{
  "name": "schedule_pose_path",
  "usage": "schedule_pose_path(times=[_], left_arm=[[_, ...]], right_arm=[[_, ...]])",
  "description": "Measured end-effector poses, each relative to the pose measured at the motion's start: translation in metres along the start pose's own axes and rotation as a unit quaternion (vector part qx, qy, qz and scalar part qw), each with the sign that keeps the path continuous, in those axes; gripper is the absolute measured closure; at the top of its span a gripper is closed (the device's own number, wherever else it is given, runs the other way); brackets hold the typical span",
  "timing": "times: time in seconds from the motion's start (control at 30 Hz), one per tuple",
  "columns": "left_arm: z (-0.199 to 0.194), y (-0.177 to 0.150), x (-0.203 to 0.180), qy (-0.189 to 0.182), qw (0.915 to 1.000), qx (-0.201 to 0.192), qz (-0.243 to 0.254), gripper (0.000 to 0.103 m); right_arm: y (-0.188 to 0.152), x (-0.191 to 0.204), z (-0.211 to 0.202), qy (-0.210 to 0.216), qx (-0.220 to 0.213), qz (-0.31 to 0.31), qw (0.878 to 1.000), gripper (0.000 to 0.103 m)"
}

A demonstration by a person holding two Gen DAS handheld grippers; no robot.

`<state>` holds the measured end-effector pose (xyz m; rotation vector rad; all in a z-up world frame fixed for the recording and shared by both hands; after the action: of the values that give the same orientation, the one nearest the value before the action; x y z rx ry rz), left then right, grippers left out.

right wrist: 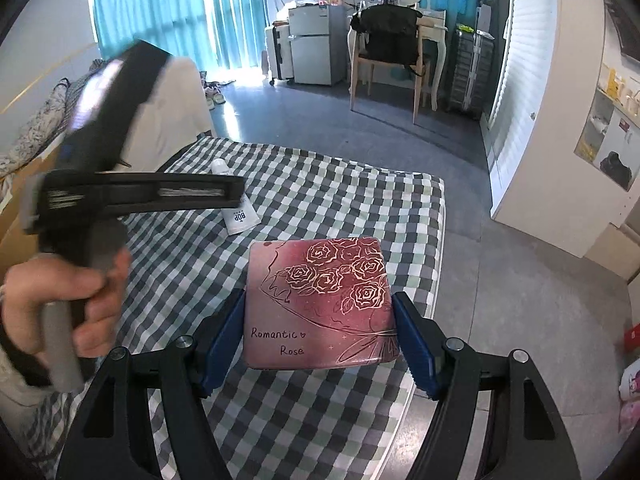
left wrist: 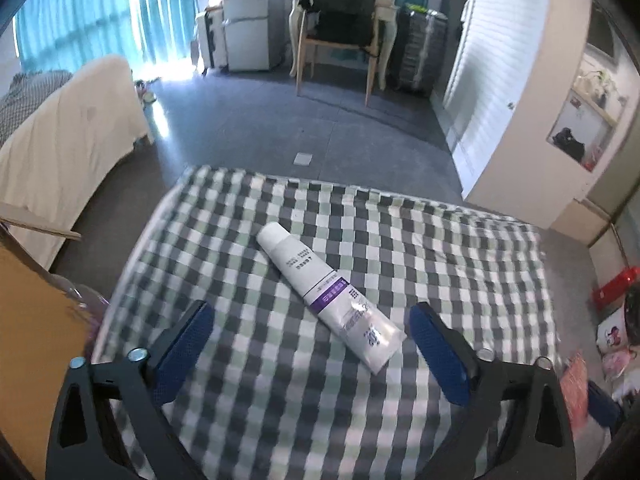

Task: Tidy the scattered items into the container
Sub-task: 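Grasp the white cream tube with the left tool while the right tool holds the tin, then carry the cream tube and pink tin over the cardboard box with both tools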

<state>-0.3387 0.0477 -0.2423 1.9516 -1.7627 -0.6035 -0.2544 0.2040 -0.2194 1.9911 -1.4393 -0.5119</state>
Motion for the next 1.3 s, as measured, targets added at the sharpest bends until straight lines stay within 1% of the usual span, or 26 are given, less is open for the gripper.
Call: schedule_pose_path(times=[0.03,0.07,0.13,0.17,0.23,0.3,0.33,0.37,0.4,0.47,0.5,0.77,0.97,1.17,1.3], left_arm=[[0.006,0.000,0.000,0.008,1.0000,0.005,-0.001,0.012],[0.010,0.000,-0.001,0.014,0.9998,0.010,-0.003,0.016],[0.020,0.000,-0.003,0.013,0.9996,0.023,-0.010,0.024],[0.025,0.000,-0.004,0.009,0.9994,0.030,-0.014,0.030],[0.027,0.001,-0.006,0.012,0.9994,0.027,-0.015,0.034],[0.026,0.003,-0.007,0.013,0.9996,0.019,-0.013,0.058],[0.025,0.004,-0.008,0.013,0.9997,0.017,-0.014,0.064],[0.025,0.004,-0.009,0.011,0.9997,0.017,-0.014,0.080],[0.025,0.004,-0.009,0.010,0.9997,0.017,-0.014,0.090],[0.024,0.004,-0.009,0.010,0.9997,0.015,-0.014,0.095],[0.024,0.004,-0.010,0.009,0.9997,0.014,-0.015,0.096],[0.018,0.005,-0.007,-0.001,0.9998,0.013,-0.017,0.097],[0.003,0.004,-0.001,0.000,0.9999,0.004,-0.013,0.097],[-0.030,0.005,0.014,-0.001,0.9998,-0.015,-0.014,0.097],[-0.065,0.003,0.030,-0.006,0.9992,-0.034,-0.021,0.097]], right_arm=[[0.000,0.000,0.000,0.002,0.000,-0.001,1.000,0.031],[-0.001,0.001,0.000,0.003,0.000,-0.001,1.000,0.031],[-0.001,0.003,0.001,0.005,0.000,-0.003,1.000,0.031],[-0.001,0.004,0.000,0.006,0.000,-0.005,1.000,0.031],[-0.001,0.005,0.000,0.007,-0.001,-0.006,1.000,0.031],[-0.001,0.004,-0.001,0.008,-0.003,-0.006,1.000,0.031],[-0.001,0.004,-0.001,0.009,-0.004,-0.005,1.000,0.031],[-0.002,0.005,-0.002,0.009,-0.004,-0.005,1.000,0.031],[-0.002,0.005,-0.003,0.009,-0.005,-0.004,1.000,0.031],[-0.001,0.005,-0.002,0.010,-0.005,-0.003,1.000,0.031],[-0.001,0.005,-0.002,0.010,-0.005,-0.003,1.000,0.031],[-0.001,0.005,-0.003,0.008,-0.004,0.001,1.000,0.031],[0.001,0.008,-0.005,0.008,-0.007,0.000,1.000,0.031],[0.004,0.020,-0.011,0.014,-0.011,-0.003,1.000,0.031],[0.005,0.032,-0.017,0.017,-0.014,-0.006,1.000,0.031]])
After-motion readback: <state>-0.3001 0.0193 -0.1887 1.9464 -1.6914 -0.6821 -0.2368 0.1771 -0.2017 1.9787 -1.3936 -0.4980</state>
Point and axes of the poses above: each gripper's, at about its wrist camera, not at the fingertips, and z roughly the way its jaws point, x to its left, y to its top, the point moved 9 cm from there along z, roughly the way its jaws point, and after that the axes turned 2 degrees about -x, right-handed, at the moved point
